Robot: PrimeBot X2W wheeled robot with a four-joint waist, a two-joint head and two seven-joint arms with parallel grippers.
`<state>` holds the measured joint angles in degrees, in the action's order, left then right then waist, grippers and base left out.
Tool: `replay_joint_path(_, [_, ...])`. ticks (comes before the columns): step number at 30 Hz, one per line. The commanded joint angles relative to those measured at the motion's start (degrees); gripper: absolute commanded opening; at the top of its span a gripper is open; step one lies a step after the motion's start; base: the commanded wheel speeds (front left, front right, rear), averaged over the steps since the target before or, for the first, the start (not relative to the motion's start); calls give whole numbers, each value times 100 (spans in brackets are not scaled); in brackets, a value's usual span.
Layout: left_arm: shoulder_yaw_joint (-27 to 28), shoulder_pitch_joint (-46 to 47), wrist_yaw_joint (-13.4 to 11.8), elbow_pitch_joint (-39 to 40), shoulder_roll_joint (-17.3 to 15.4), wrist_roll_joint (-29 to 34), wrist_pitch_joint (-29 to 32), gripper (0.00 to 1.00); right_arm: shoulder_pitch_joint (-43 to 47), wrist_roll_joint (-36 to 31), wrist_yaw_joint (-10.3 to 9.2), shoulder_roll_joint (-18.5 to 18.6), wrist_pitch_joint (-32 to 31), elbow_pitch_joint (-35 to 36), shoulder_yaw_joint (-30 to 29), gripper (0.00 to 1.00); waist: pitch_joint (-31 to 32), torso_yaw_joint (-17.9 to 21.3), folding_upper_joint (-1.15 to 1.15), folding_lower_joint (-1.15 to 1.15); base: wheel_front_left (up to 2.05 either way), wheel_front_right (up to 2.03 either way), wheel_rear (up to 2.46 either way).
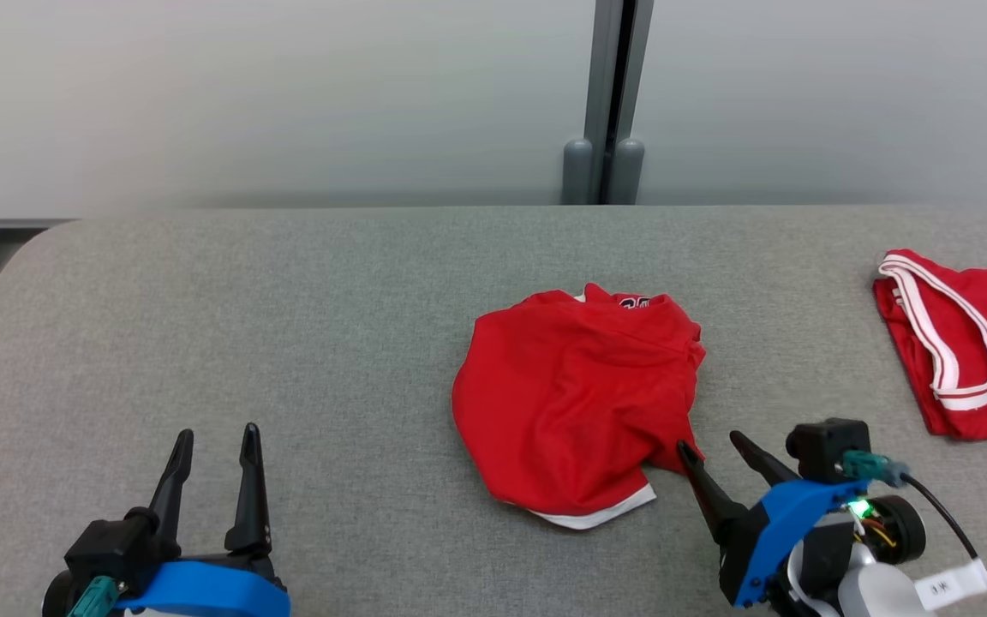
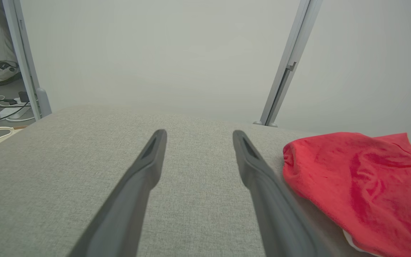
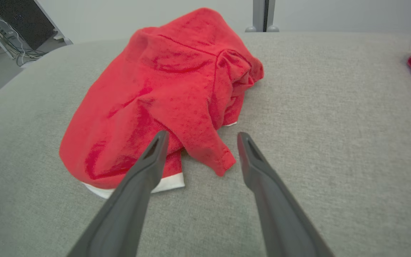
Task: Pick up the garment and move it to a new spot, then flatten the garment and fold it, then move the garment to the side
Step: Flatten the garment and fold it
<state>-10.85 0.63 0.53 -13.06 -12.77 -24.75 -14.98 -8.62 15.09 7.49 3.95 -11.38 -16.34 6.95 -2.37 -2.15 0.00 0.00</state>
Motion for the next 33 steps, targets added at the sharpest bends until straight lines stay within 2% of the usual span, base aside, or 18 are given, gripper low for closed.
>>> replay_joint_path(1, [-9,94,7,-2,5,-22,-13,100,-139,-61,1,58,-7,-103,-1,100,-64,-43,0,0,0,0,0])
replay_joint_path(7, [-79,291,88,-71,24,22,-17,100,-782,-335,2,141,83,-1194,160,100,-263,-212,0,0,0,0,0])
replay_joint_path(13, [-92,396,118,-129,36,40,-20,100,-1225,-306,2,175,317,-2027,458,100,-365,-357,0,0,0,0,0])
replay_joint_path(14, [-86,395,123,-139,36,40,-20,100,-1269,-280,2,181,350,-2125,499,49,-365,-366,0,0,0,0,0])
replay_joint_path(15, [-84,396,127,-147,39,41,-21,100,-1321,-256,2,190,389,-2205,561,28,-364,-375,0,0,0,0,0])
replay_joint_path(16, [-78,395,129,-156,42,43,-21,100,-1375,-217,2,201,432,-2261,604,0,-360,-384,0,0,0,0,0])
replay_joint_path(20, [-55,372,126,-167,68,51,-23,100,-1442,-16,2,229,701,-2178,665,0,-307,-420,0,0,0,0,0])
replay_joint_path(23, [-35,350,134,-110,72,70,-23,100,-1421,65,1,338,842,-1795,580,0,-274,-428,0,0,0,0,0])
replay_joint_path(27, [-7,323,136,-79,88,105,-24,100,-1332,3,2,470,726,-915,479,0,-221,-397,0,0,0,0,0])
replay_joint_path(33, [43,272,123,-11,108,129,-24,100,-1407,7,1,527,191,413,462,0,-165,-346,0,0,0,0,0])
